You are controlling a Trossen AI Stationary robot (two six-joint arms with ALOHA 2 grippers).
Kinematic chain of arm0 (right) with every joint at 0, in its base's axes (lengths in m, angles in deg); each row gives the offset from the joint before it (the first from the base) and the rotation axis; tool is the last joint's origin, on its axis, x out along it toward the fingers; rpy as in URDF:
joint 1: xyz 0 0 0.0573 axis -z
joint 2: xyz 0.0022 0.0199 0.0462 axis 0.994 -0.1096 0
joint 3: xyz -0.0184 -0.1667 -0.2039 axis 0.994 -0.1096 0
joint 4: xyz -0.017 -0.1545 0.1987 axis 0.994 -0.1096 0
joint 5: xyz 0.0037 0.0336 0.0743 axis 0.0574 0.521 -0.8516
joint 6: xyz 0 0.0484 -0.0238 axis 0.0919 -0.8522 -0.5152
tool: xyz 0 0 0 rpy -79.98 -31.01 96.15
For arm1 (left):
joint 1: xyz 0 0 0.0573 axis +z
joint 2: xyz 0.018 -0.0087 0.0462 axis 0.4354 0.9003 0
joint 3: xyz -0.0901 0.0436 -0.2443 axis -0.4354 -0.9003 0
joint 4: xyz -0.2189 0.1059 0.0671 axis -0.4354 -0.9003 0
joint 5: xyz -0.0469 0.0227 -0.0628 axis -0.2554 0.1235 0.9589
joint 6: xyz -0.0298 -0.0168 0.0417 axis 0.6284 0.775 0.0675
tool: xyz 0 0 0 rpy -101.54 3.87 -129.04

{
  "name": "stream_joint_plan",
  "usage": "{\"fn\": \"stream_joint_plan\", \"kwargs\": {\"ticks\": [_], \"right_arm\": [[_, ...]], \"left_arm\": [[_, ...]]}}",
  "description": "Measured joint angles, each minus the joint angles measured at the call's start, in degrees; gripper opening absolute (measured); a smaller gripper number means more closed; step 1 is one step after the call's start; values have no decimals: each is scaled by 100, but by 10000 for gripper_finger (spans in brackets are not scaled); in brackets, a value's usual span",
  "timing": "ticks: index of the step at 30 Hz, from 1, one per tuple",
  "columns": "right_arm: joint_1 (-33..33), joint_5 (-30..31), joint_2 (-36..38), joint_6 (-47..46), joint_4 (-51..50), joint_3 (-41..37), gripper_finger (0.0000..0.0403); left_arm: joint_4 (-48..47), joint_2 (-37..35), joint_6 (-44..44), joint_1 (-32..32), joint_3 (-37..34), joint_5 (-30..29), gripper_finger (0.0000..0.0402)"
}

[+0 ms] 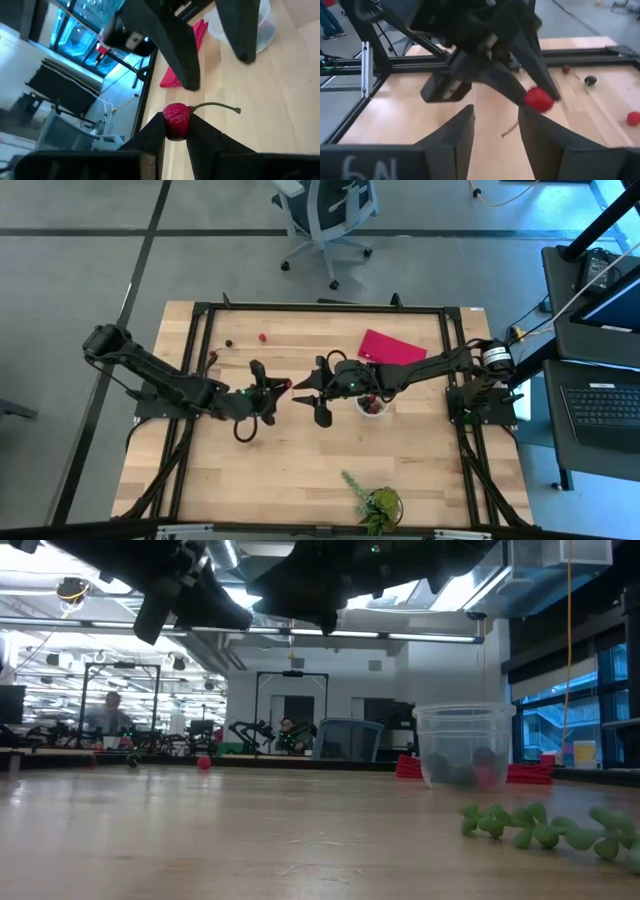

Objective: Pick and placing Produce into tupperware
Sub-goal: Put the bottom red cherry into the transparent container

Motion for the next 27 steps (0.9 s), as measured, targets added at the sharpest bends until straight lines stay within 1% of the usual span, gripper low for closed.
{"fn": "stream_joint_plan", "kwargs": {"ticks": [2, 9, 13, 22, 27], "right_arm": [[5, 0, 0, -122, -15, 0, 155], [9, -19, 6, -124, 6, 0, 155], [9, -17, 7, -119, 8, 2, 155], [17, 26, 4, -157, 56, 2, 154], [17, 24, 4, -139, 123, 2, 135]], "left_arm": [[160, 0, -226, -43, 0, 1, 60], [653, -2, -863, -201, 0, -50, 60], [686, -2, -878, -263, 0, -190, 60], [932, 12, -1047, -289, 4, -187, 60], [985, 13, -1165, -283, 4, -282, 60]]}}
